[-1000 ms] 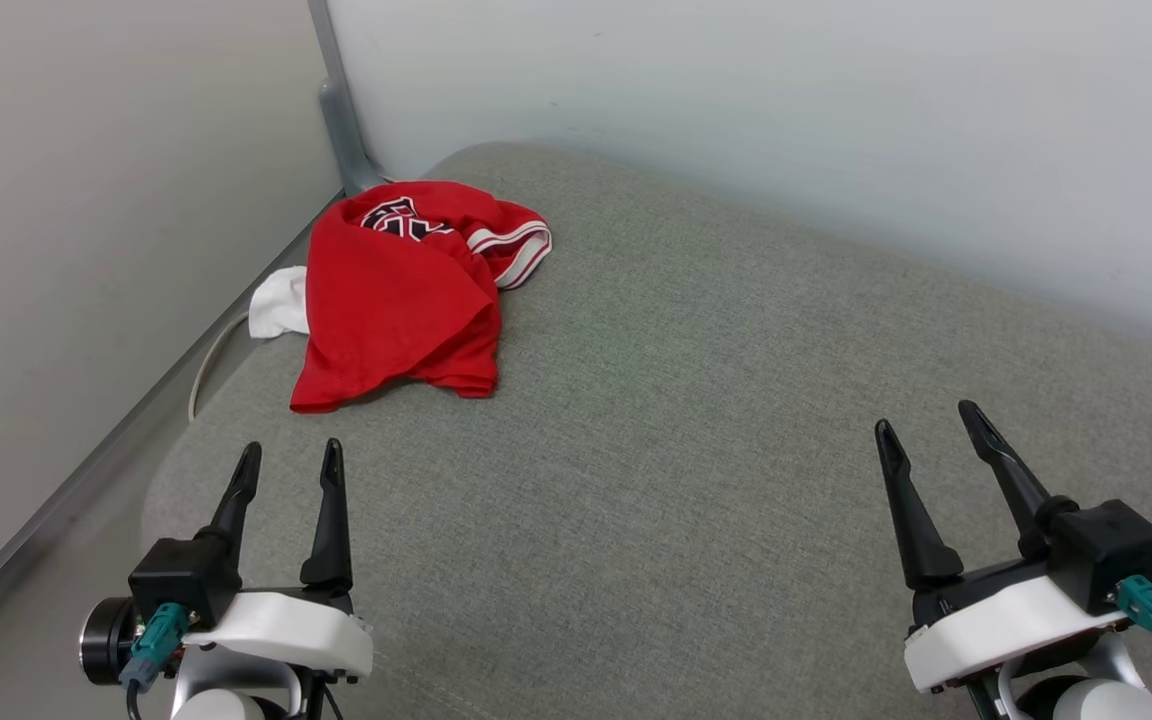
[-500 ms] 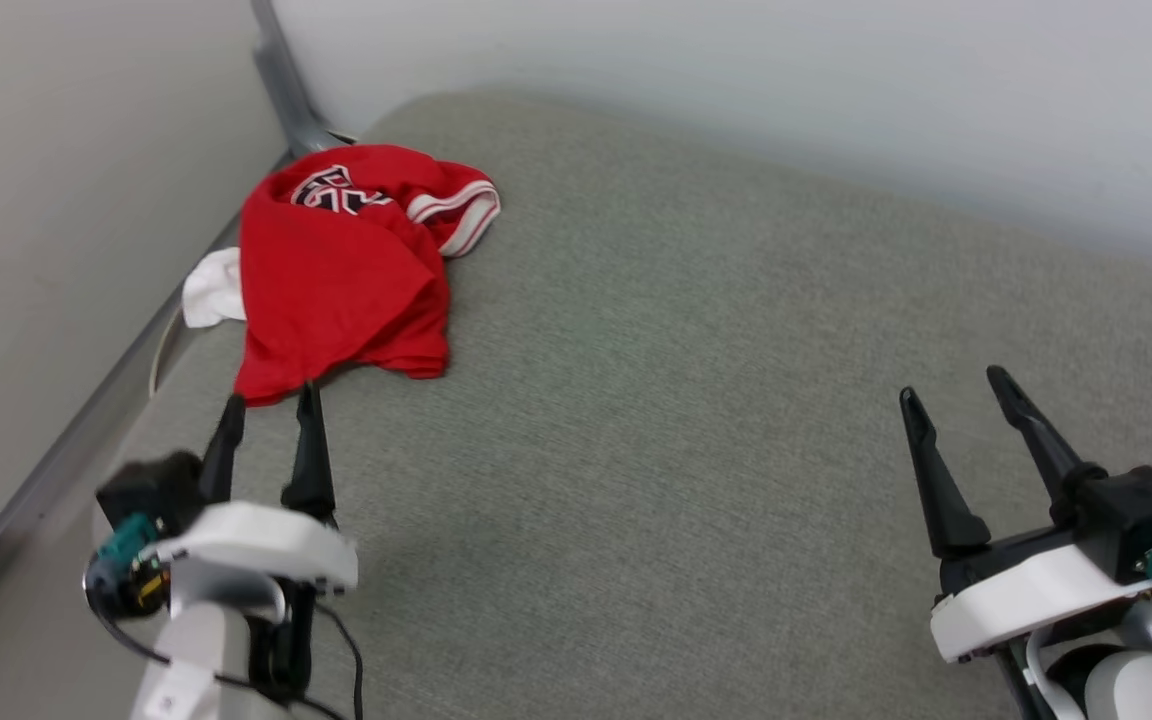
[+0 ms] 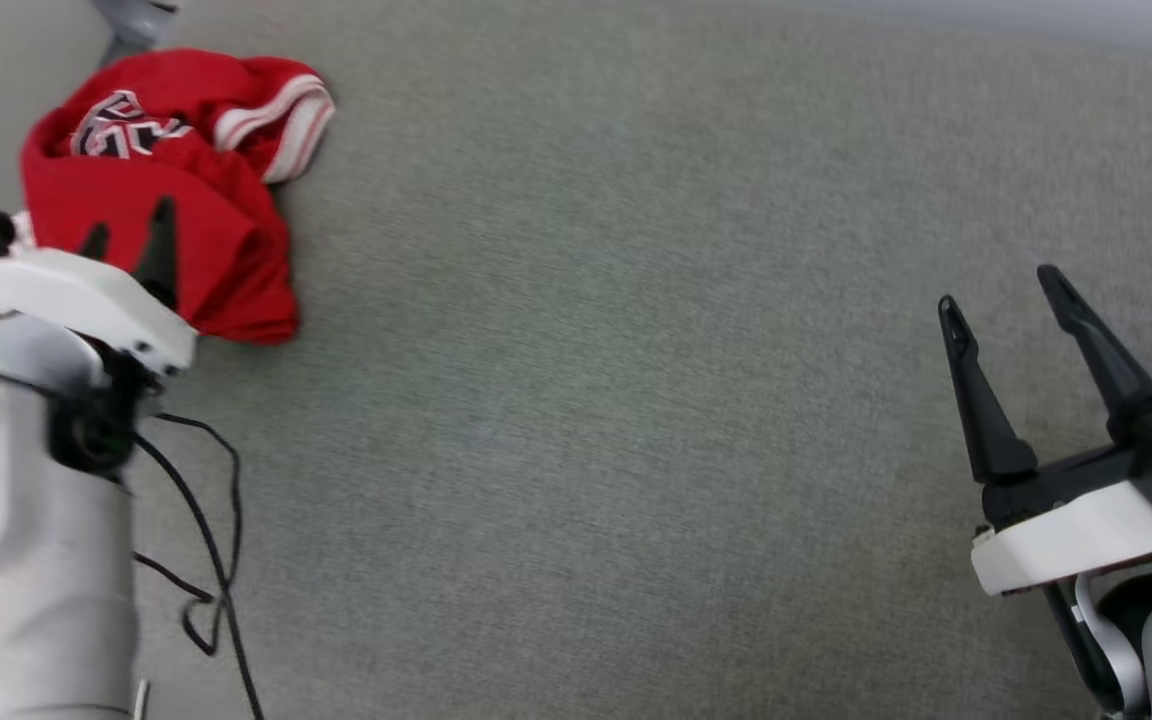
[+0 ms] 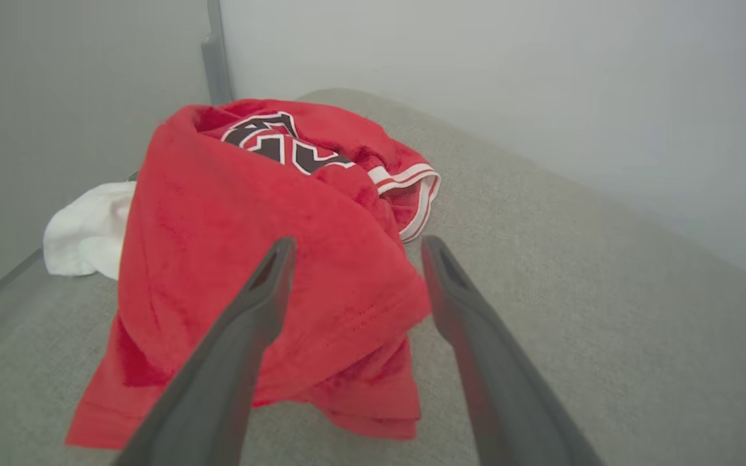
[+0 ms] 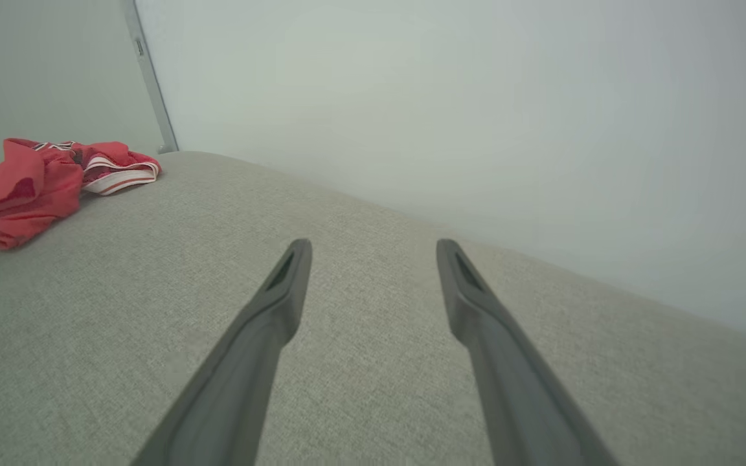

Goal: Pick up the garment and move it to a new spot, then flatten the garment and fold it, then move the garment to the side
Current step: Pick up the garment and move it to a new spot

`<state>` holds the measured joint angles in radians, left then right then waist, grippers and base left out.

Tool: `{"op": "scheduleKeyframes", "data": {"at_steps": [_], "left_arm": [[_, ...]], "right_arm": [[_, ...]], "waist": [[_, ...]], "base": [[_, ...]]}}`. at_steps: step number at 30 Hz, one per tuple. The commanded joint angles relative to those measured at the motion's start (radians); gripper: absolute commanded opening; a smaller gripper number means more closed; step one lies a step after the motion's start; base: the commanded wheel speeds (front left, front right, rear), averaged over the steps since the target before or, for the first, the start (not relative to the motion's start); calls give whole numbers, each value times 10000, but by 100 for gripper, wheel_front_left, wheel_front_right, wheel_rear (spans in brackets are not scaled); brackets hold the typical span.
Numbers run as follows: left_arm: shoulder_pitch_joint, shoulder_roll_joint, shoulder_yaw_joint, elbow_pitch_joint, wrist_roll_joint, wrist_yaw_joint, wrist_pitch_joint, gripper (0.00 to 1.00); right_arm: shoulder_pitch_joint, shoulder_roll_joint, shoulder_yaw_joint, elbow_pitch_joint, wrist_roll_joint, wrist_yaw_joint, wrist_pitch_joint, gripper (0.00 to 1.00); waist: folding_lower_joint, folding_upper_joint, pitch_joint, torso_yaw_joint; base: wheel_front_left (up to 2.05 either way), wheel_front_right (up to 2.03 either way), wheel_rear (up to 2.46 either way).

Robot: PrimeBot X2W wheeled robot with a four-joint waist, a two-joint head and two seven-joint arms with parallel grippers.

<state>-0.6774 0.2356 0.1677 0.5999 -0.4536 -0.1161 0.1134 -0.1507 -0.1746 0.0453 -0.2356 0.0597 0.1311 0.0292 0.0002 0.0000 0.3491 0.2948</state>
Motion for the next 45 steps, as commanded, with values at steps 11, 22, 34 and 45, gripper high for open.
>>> {"op": "scheduleKeyframes", "data": {"at_steps": [11, 22, 34, 45], "left_arm": [[-2381, 1937, 202, 1618, -455, 452, 3732, 100], [-2196, 1817, -88, 3169, -795, 967, 6927, 0], [-2106, 2372, -383, 2180, 66, 602, 2997, 0], [-719, 1553, -719, 1550, 771, 928, -913, 0]], "right_arm": [[-889, -329, -97, -912, -22, -7, 251, 100], [-1106, -227, -189, -810, 130, -8, 114, 100], [-694, 231, -164, -27, 398, -8, -332, 100], [263, 988, -609, 605, 621, -8, -752, 100]], "waist": [[-2, 0, 2686, -1297], [-2, 0, 3167, -1446], [-2, 0, 1228, -1359], [-2, 0, -832, -1496]], "base": [[0, 0, 0], [0, 0, 0], [0, 0, 0], [0, 0, 0]]}}
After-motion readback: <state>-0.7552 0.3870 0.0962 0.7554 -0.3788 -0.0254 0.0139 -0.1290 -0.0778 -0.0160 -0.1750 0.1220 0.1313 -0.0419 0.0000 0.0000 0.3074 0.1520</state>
